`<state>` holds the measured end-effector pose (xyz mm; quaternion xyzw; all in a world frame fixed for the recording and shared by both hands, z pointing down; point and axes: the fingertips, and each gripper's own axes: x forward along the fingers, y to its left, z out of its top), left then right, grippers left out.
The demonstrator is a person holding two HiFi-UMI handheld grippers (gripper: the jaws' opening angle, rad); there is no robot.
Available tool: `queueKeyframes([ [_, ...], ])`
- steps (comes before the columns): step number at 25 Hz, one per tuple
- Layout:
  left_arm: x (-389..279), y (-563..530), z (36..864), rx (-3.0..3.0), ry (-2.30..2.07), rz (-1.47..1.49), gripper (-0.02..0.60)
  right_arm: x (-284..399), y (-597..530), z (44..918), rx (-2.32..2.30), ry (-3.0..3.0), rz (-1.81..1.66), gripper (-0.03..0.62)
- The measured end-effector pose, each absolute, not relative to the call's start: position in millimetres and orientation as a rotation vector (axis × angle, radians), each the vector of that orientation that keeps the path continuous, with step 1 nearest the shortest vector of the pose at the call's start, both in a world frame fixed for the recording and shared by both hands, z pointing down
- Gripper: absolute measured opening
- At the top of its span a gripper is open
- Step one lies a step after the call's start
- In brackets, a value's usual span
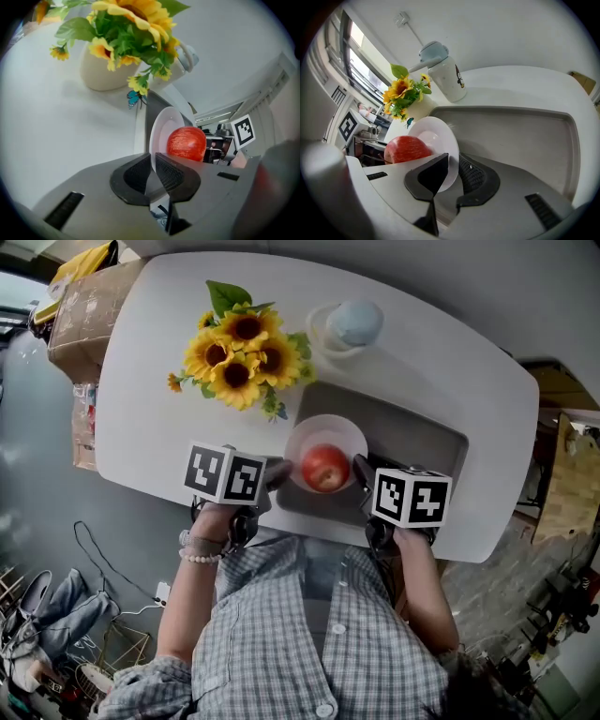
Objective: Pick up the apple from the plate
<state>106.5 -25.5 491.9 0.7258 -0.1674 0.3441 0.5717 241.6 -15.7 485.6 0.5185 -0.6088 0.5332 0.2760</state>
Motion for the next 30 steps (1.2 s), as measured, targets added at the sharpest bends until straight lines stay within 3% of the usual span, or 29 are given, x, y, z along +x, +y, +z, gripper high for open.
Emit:
queueKeyframes([
  [30, -52.1, -39.7, 502.7, 1.613, -0.495, 0.695, 0.04, 82.6, -55.0, 491.3, 1.229, -1.693, 1.36, 0.078],
])
